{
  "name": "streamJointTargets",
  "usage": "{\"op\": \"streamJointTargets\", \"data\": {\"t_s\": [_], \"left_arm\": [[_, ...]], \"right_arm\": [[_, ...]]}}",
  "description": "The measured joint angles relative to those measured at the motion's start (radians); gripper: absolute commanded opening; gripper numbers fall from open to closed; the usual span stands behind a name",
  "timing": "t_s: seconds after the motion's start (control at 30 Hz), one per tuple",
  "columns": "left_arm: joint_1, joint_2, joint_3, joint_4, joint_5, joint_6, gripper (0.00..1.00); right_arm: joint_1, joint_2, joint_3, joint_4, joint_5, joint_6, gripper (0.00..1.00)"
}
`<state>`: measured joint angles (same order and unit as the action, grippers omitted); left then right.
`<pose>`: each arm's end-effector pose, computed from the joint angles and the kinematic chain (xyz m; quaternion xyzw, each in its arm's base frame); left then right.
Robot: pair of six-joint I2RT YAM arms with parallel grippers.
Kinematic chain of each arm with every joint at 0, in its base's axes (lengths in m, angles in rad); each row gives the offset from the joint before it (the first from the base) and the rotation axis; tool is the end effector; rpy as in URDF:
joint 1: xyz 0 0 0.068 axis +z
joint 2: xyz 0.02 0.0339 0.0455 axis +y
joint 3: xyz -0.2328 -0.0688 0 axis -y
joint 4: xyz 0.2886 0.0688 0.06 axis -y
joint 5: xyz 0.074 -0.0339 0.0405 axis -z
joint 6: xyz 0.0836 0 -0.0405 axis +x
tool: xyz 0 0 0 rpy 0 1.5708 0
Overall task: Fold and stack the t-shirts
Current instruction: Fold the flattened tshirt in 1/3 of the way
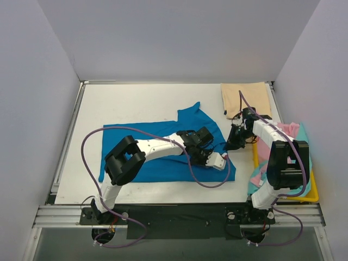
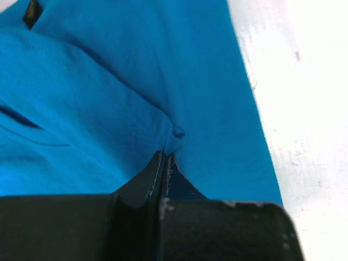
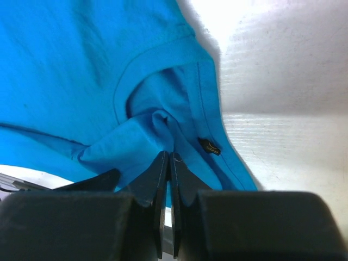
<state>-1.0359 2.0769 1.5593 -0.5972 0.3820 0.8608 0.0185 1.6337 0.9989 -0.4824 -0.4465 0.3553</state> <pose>0.2179 -0.4289 0.0904 0.8021 0.5227 -0.2036 0.2049 0.3673 0.0429 0.0887 0.1102 0.9451 0.2527 0.1754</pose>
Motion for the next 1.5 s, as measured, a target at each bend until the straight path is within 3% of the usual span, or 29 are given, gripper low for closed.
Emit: {"op": "streamJointTargets", "data": {"t_s": [0.6,0.7,0.73,0.8,0.83,0.93,1.07,1.23,1.37,1.5], "left_arm": [[0.251,-0.019,-0.024,0.15,0.063,-0.459,0.0],[0.27,-0.019,-0.029,0.182,0.063,-0.518,0.0],[0.273,-0.019,-0.034,0.192,0.063,-0.539,0.0],[0.275,-0.019,-0.05,0.206,0.063,-0.573,0.11],[0.277,-0.019,-0.059,0.209,0.063,-0.592,0.18],[0.279,-0.019,-0.085,0.214,0.063,-0.644,0.2],[0.293,-0.019,-0.099,0.214,0.008,-0.764,0.2],[0.338,-0.014,-0.087,0.197,-0.096,-0.921,0.31],[0.37,0.006,-0.047,0.173,-0.114,-1.002,0.31],[0.37,0.01,-0.031,0.148,-0.115,-1.03,0.31]], "right_arm": [[0.0,0.164,0.182,-0.008,-0.031,0.057,0.01],[0.0,0.179,0.208,-0.006,-0.034,0.064,0.15],[0.0,0.189,0.216,-0.006,-0.034,0.068,0.27],[0.0,0.206,0.224,-0.004,-0.034,0.072,0.36],[0.0,0.214,0.228,-0.005,-0.032,0.071,0.38],[0.001,0.222,0.234,-0.008,-0.016,0.068,0.39],[0.003,0.187,0.247,-0.011,0.046,0.066,0.35],[0.036,0.024,0.219,-0.009,0.154,0.053,0.13],[0.13,-0.05,0.164,-0.007,0.178,0.034,0.01],[0.227,0.0,0.118,-0.007,0.169,0.024,0.0]]}}
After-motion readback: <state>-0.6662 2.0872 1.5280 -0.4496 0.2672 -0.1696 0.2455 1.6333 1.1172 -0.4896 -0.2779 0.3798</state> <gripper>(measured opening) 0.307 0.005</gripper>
